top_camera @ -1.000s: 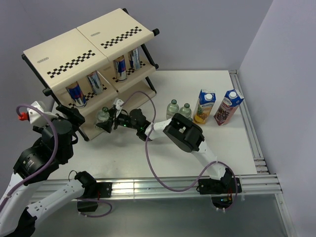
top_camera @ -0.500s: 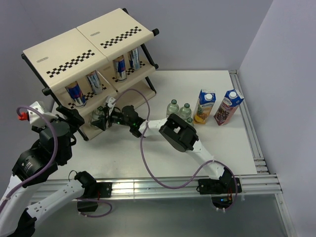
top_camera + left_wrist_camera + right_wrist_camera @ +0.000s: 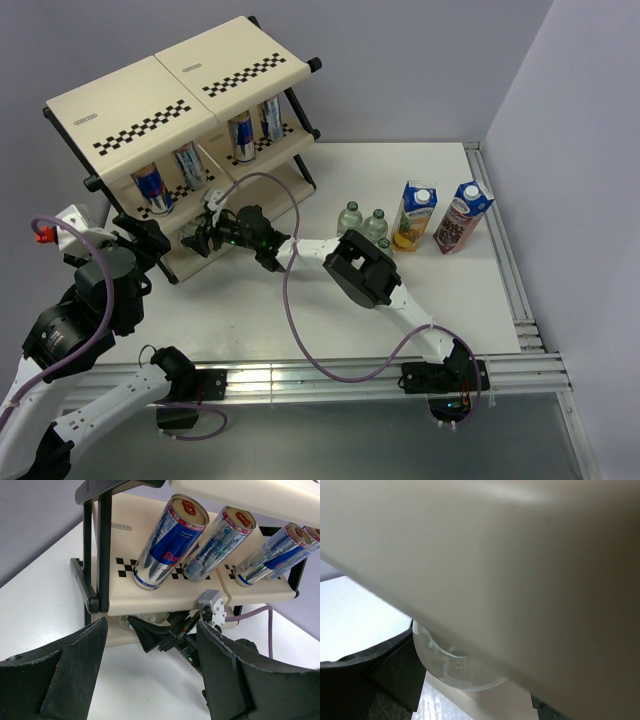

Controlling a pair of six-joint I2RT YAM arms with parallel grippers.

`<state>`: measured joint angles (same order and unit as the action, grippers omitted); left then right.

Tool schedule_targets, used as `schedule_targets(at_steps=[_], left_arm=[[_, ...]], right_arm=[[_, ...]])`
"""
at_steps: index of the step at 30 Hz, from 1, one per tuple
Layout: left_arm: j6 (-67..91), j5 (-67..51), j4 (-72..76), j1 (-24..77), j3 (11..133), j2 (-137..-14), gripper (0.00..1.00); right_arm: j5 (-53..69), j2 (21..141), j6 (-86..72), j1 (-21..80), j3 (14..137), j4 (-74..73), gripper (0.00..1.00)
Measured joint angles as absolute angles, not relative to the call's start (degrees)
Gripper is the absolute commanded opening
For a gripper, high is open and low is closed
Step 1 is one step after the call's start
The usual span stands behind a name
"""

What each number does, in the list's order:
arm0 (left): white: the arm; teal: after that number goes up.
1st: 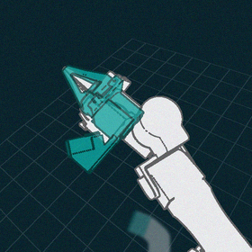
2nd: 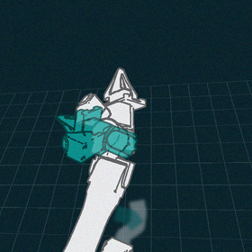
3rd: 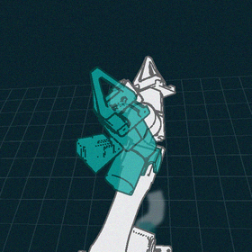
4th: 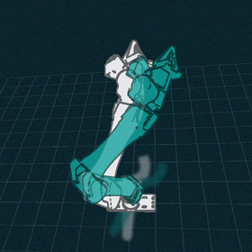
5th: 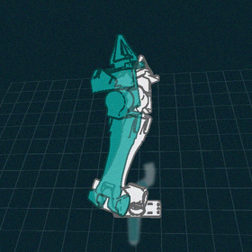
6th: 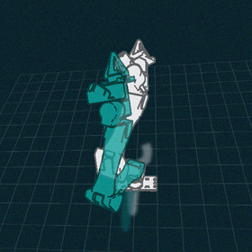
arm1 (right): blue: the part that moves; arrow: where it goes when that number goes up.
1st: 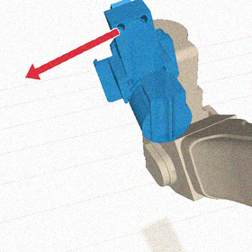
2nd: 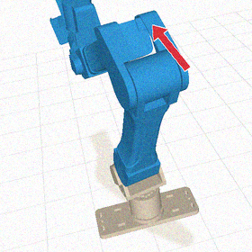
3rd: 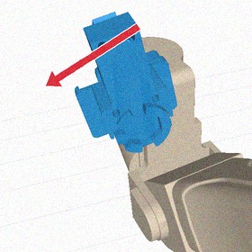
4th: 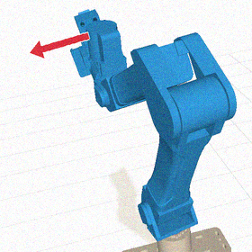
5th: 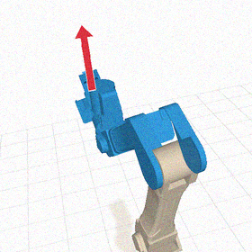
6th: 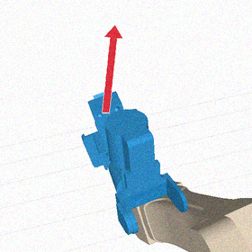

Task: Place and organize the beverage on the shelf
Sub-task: Place the drink on the shelf.

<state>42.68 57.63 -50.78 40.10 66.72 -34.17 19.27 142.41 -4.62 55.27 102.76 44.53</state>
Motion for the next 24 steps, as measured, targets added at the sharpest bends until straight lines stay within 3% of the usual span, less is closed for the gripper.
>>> schedule_targets(at_steps=[17,24], left_arm=[[40.05,56.71,-50.48,40.10,67.02,-31.27,0.76],[39.07,56.64,-50.46,40.10,68.47,-29.80,0.76]], right_arm=[[11.60,139.59,1.80,55.57,98.45,40.88,0.00],[9.89,137.75,1.43,54.08,96.90,38.70,0.06]])
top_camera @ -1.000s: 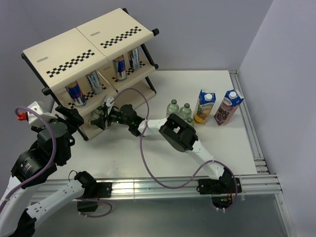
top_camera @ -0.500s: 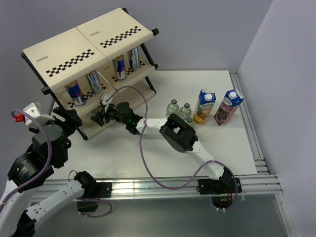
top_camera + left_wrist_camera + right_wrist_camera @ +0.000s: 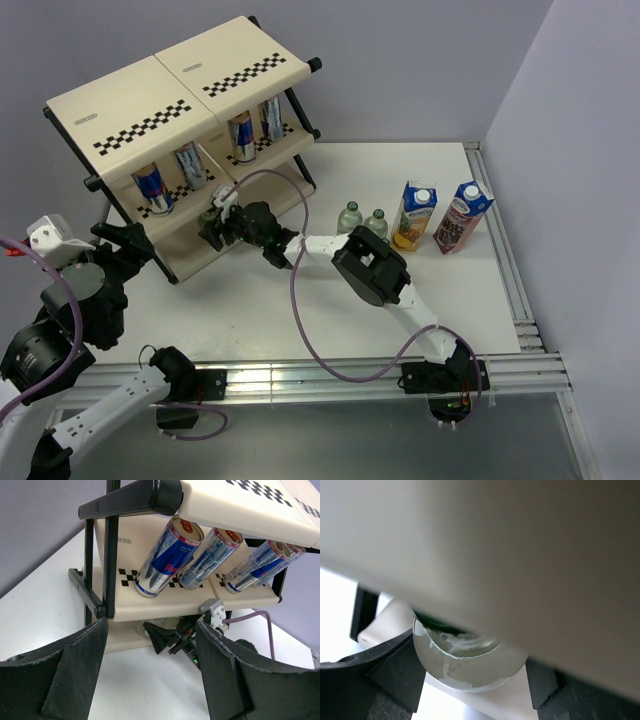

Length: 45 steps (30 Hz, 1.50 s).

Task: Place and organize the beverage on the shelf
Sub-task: Place the drink on the shelf.

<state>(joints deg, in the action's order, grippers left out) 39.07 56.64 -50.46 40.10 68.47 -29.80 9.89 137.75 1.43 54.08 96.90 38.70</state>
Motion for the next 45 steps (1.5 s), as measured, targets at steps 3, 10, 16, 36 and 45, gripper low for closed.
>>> schedule_targets(at_steps=[3,10,16,36,45], left_arm=[[38.44,56.60,-50.43,40.10,68.84,-29.67,0.76],[37.50,56.45,-50.43,40.10,69.23,-29.21,0.76],[36.95,56.40,-50.37,40.10,69.73,-29.02,0.76],[35.64,56.12,-50.04,40.10,69.73,-27.83,0.76],[35.14,55.37,-49.98,40.10,69.71,-26.87,0.75]], right_arm=[[9.89,136.94,1.37,53.19,96.90,36.42,0.06],[7.99,135.79,-0.78,51.42,96.88,33.34,0.13],[6.63,135.74,-0.60,51.00,97.41,31.94,0.18],[8.27,135.74,-0.54,50.83,101.71,24.16,0.46],[8.54,135.74,-0.30,50.74,102.35,22.57,0.52]])
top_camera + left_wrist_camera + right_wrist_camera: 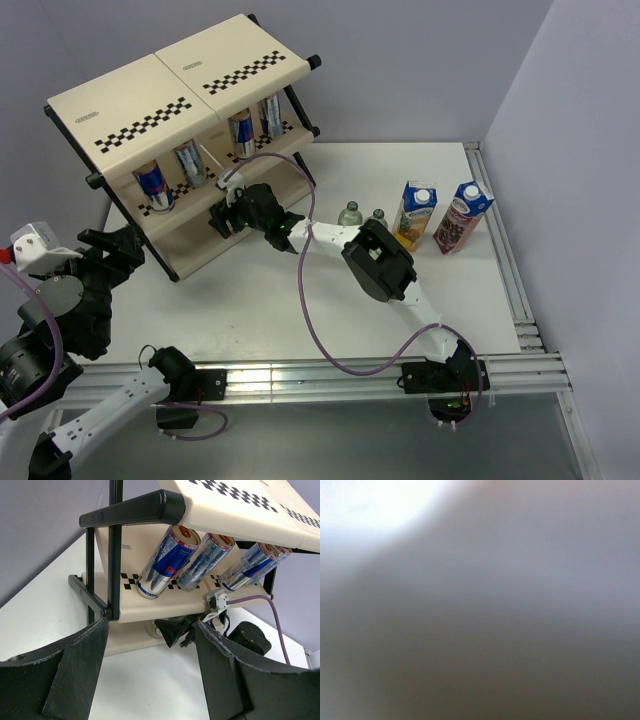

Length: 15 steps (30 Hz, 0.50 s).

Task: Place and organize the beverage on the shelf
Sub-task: Place the drink on the shelf.

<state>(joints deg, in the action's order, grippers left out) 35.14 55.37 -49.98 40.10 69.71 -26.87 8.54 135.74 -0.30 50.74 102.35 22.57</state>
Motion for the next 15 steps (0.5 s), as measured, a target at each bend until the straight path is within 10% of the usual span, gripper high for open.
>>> schedule_targets(at_steps=[13,15], left_arm=[[34.46,55.35,-49.93,40.10,69.69,-25.96,0.75],[34.20,55.33,-49.82,40.10,69.58,-25.96,0.75]], right_arm=[[8.73,135.74,-0.03,50.70,103.20,20.67,0.58],[8.82,135.74,-0.01,50.68,103.20,20.60,0.74]])
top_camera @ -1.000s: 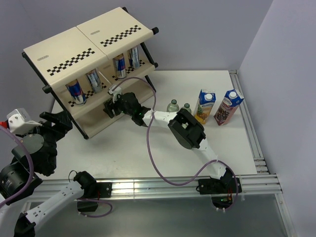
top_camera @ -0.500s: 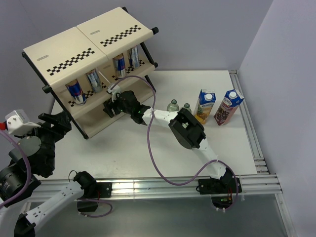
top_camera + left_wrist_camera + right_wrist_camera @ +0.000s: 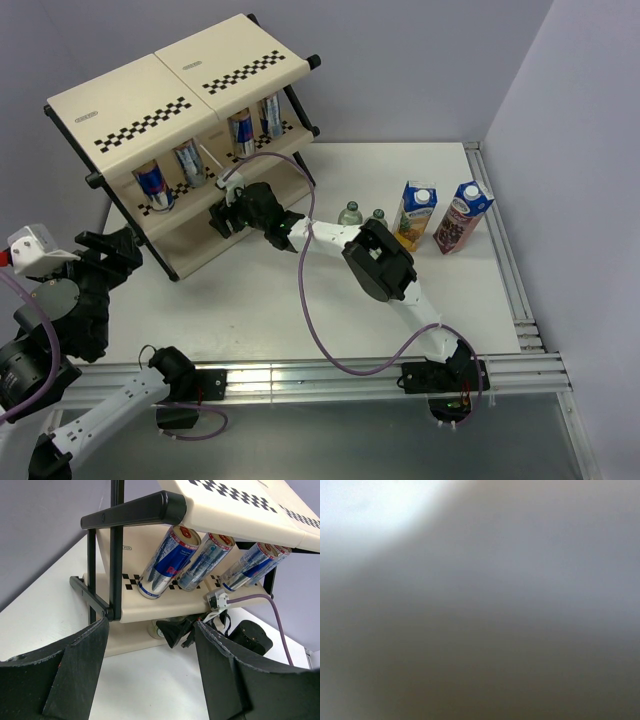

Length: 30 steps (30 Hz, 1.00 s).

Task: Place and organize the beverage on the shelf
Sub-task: Place the drink on the shelf.

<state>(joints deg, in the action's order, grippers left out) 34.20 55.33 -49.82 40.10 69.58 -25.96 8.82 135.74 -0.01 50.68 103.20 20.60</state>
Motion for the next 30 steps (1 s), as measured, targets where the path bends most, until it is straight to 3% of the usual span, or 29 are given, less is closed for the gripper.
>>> schedule_targets(at_steps=[19,26,30], left_arm=[[33.58,55.33,-48.64,40.10,68.69,-24.99,0.75],[33.26,55.31,-47.81,40.10,68.64,-24.99,0.74],[32.91,55.31,-47.68,40.10,68.64,-24.99,0.74]], right_arm=[[10.26,135.87,0.14,50.37,105.06,17.30,0.78],[10.81,135.87,0.08,50.26,105.01,17.54,0.63],[11.55,135.87,0.01,50.13,104.86,17.91,0.60]])
